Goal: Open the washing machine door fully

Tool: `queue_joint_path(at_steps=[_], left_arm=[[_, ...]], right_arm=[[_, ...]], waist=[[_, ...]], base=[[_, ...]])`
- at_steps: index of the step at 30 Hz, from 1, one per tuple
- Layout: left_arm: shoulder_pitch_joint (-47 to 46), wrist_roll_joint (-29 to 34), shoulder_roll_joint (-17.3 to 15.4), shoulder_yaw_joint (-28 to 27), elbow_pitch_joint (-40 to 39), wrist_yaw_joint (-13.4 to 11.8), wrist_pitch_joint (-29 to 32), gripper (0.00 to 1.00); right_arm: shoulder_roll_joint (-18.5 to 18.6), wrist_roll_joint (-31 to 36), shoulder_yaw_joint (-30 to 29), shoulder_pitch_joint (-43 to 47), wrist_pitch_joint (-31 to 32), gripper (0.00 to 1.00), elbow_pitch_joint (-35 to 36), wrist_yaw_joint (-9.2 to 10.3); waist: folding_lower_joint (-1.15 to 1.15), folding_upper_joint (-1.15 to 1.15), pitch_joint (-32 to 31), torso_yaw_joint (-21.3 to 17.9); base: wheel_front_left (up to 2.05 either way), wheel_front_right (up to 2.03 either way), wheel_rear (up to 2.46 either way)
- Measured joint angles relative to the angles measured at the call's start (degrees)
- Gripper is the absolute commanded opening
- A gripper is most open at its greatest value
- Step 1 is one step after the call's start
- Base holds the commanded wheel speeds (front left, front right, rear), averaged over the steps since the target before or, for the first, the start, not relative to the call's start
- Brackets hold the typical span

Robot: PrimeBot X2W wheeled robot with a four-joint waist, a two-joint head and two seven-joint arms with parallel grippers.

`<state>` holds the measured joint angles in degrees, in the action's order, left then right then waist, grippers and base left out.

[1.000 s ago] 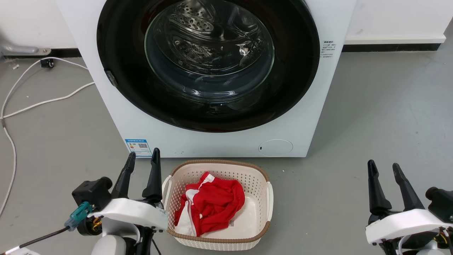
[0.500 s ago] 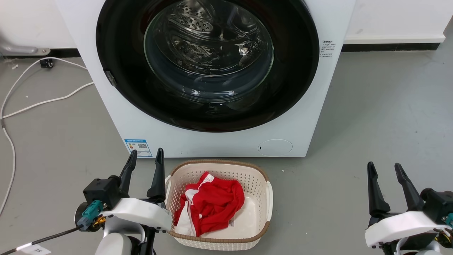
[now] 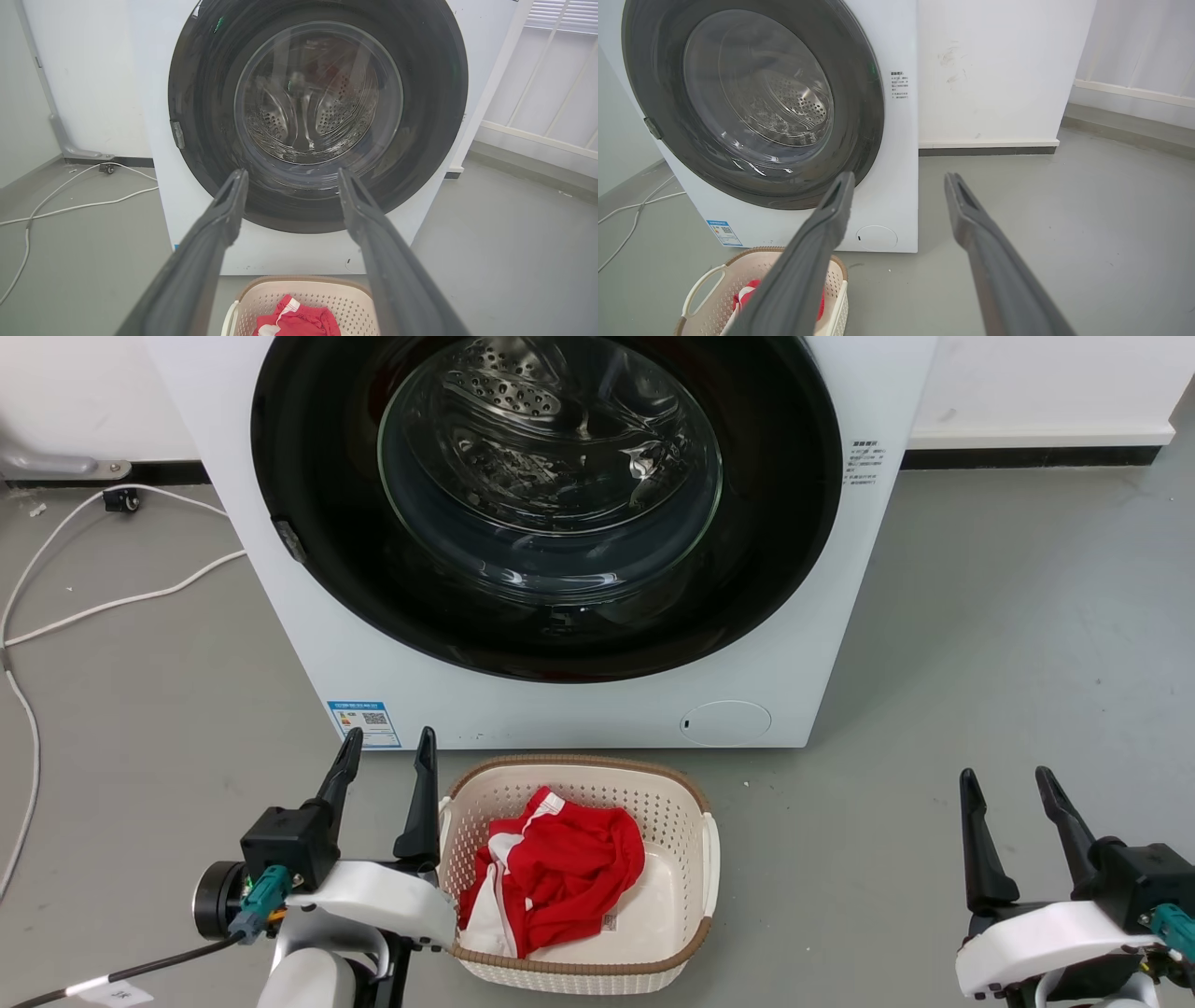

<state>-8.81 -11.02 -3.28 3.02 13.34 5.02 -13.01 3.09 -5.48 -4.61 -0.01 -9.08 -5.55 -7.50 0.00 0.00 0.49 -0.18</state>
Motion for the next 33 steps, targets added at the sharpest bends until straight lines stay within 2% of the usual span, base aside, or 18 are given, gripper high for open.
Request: queue_joint_path(at_steps=[20,33], left_arm=[[-0.4,7.45,0.02,0.3,0.98,-0.18,-1.9,1.0],[-0.6,7.34,0.08,0.38,1.79,-0.24,-1.97,1.0]], right_arm=[[-0.08,7.17,0.29,0.03,-1.99,1.0,0.23,-0.01],[-0.1,6.57,0.25,0.02,-2.27,1.0,-0.23,-0.01]], waist=[[0.0,0.0,0.18,0.01],[0.0,0.0,0.22,0.19]], base=[[0.0,0.0,0.0],[0.0,0.0,0.0]])
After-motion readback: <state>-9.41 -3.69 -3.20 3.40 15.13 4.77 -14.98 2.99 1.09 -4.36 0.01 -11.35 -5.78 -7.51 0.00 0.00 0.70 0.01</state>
